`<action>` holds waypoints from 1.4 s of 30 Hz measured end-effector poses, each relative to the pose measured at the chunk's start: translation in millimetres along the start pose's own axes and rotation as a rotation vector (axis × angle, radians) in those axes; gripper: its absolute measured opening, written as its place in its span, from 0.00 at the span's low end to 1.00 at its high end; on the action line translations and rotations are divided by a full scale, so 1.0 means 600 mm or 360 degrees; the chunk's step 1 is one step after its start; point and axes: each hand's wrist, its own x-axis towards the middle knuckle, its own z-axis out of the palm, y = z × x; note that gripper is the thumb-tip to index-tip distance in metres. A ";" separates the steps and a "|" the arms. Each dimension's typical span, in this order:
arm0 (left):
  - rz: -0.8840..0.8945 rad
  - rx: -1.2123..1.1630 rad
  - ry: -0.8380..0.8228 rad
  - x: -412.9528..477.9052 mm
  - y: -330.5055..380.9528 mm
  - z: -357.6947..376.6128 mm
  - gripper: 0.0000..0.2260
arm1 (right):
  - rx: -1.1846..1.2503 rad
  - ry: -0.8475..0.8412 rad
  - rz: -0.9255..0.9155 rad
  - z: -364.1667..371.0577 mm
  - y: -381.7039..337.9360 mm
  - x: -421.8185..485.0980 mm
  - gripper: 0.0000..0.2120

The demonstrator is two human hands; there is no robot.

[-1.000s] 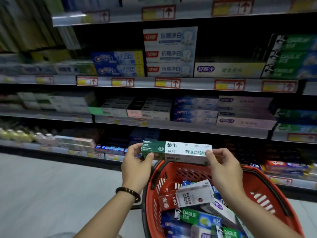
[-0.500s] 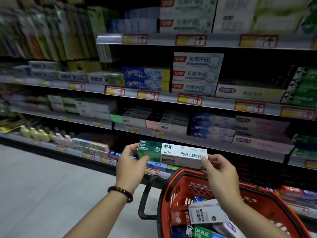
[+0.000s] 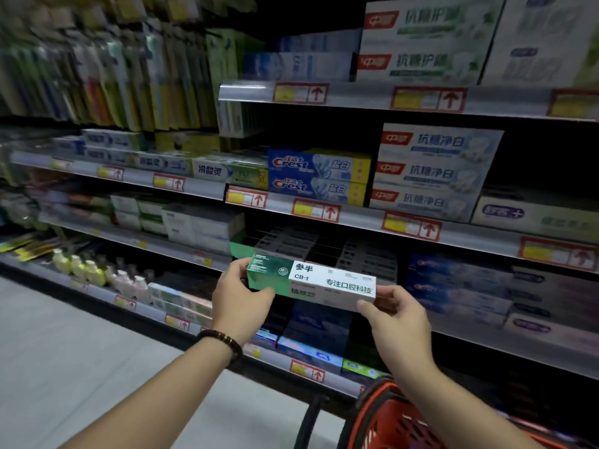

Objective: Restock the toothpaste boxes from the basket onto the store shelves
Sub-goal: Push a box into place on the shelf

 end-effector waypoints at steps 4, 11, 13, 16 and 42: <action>-0.0044 0.0055 0.0040 0.082 -0.012 0.014 0.26 | -0.0070 -0.0030 0.0020 0.060 -0.014 0.054 0.08; -0.0108 0.0142 0.0069 0.235 -0.032 0.036 0.26 | -0.0122 -0.0149 0.0033 0.162 -0.030 0.168 0.08; -0.0143 0.0189 0.0067 0.282 -0.036 0.041 0.31 | -0.0146 -0.0202 0.0037 0.190 -0.033 0.201 0.13; -0.0225 0.0100 0.0052 0.335 -0.031 0.049 0.35 | -0.0180 -0.0201 0.0129 0.220 -0.037 0.240 0.04; -0.0426 -0.0034 -0.0013 0.472 -0.056 0.144 0.22 | -0.0345 -0.0322 0.0304 0.280 0.012 0.369 0.13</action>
